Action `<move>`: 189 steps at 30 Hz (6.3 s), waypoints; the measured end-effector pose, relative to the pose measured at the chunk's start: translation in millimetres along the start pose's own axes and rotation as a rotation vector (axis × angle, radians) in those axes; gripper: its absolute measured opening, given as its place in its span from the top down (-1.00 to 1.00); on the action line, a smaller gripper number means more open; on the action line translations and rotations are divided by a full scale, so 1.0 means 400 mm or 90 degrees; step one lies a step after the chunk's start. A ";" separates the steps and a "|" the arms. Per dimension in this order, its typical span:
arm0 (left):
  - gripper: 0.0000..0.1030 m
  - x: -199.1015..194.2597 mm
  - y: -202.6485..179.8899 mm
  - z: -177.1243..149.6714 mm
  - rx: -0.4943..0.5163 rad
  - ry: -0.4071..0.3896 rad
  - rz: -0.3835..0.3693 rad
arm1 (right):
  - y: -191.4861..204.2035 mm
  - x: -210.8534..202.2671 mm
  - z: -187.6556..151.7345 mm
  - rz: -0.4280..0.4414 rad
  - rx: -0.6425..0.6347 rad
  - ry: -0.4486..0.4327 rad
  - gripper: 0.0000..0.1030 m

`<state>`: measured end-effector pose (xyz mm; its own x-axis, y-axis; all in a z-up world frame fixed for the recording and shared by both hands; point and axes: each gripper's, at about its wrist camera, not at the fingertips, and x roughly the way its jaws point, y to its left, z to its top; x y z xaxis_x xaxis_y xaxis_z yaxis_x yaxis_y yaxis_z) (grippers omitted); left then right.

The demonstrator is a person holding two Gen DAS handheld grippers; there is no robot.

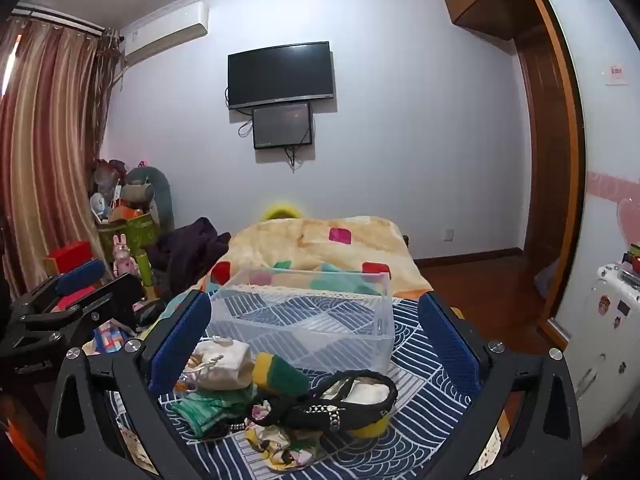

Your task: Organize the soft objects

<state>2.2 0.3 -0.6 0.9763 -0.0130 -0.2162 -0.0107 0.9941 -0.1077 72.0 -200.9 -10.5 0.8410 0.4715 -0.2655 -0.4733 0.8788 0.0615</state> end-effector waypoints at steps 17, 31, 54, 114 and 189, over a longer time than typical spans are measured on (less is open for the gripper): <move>-1.00 -0.011 -0.021 -0.005 0.019 -0.012 0.009 | -0.004 -0.005 -0.001 0.000 0.003 -0.007 -1.00; -1.00 -0.010 -0.016 -0.001 0.014 -0.010 0.012 | 0.010 -0.017 0.010 0.003 0.000 -0.011 -1.00; -1.00 -0.008 -0.015 0.002 0.015 -0.012 0.011 | 0.011 -0.019 0.011 0.004 0.000 -0.013 -1.00; -0.76 0.217 0.012 -0.182 -0.006 0.194 0.002 | -0.098 0.122 -0.121 0.001 0.061 0.172 -0.94; 0.44 0.522 0.074 -0.025 0.014 0.265 0.000 | -0.100 0.392 0.003 -0.009 0.018 0.227 0.71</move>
<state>203.4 25.9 -58.6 0.8050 -0.0502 -0.5912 -0.0021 0.9962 -0.0875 222.9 -161.9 -53.4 0.7002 0.4086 -0.5855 -0.4510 0.8888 0.0810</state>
